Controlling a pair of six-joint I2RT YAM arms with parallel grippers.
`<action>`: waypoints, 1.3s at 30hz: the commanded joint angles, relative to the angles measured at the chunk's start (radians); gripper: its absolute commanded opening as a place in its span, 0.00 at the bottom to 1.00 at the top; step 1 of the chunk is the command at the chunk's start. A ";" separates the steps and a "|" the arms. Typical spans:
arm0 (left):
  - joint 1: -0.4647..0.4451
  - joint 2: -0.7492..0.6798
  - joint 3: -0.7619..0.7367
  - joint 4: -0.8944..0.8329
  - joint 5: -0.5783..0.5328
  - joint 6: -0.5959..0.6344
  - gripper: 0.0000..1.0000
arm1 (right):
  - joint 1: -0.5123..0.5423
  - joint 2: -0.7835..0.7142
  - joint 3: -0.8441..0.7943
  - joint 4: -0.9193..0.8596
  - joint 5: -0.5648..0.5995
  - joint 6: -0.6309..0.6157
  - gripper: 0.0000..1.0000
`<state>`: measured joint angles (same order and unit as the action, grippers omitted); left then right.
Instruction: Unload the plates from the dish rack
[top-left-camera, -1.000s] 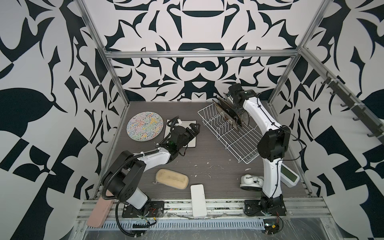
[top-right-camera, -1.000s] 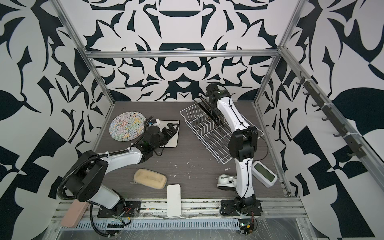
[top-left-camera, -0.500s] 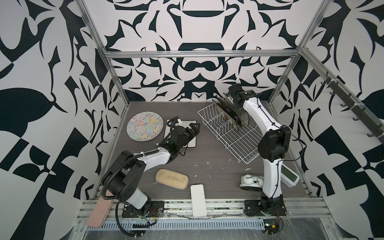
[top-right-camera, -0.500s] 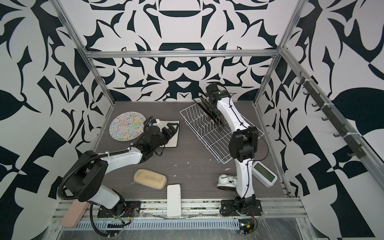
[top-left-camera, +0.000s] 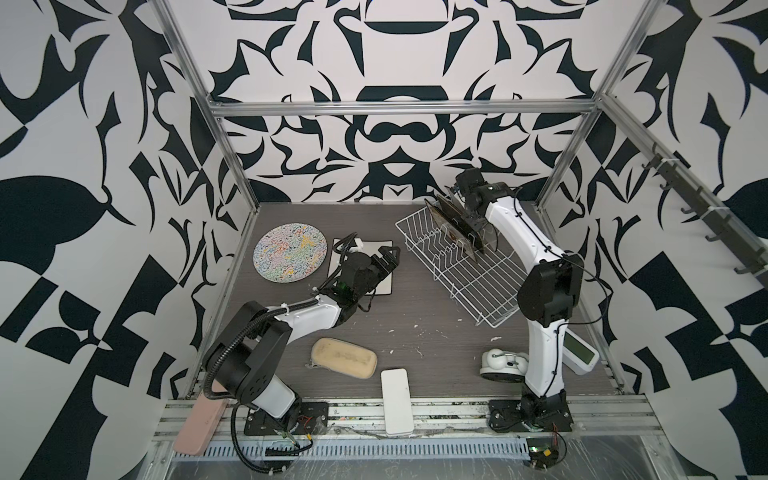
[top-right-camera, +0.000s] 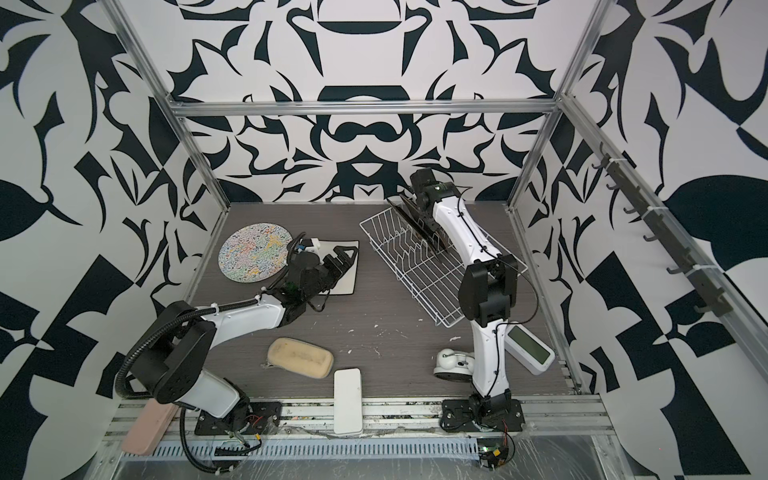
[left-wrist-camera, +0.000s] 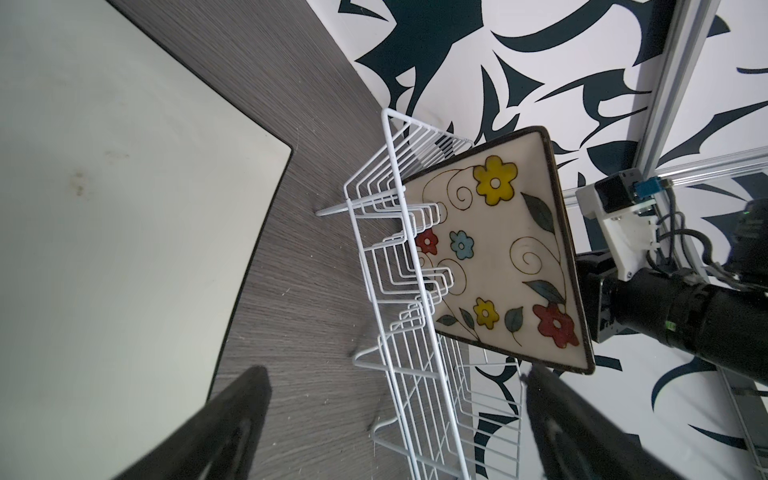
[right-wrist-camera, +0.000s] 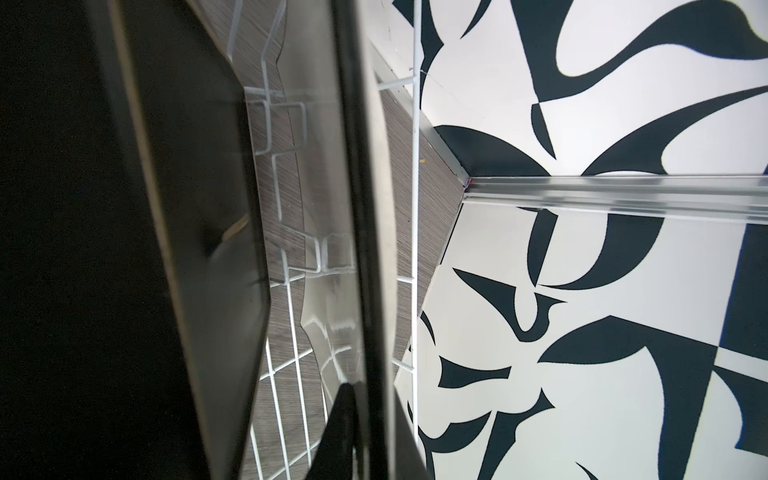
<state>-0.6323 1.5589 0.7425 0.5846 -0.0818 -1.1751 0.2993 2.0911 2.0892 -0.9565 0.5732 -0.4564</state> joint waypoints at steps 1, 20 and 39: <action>0.005 -0.014 -0.010 0.018 -0.003 -0.001 1.00 | 0.017 -0.093 0.005 0.020 0.059 -0.065 0.00; 0.003 -0.019 -0.008 0.012 0.001 -0.003 0.99 | 0.016 -0.181 -0.034 0.065 0.046 -0.065 0.00; -0.005 -0.025 -0.003 0.011 -0.003 -0.001 0.99 | 0.016 -0.263 -0.072 0.135 -0.013 -0.014 0.00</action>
<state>-0.6350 1.5589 0.7425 0.5842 -0.0814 -1.1786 0.3084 1.9316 2.0010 -0.9386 0.5354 -0.4892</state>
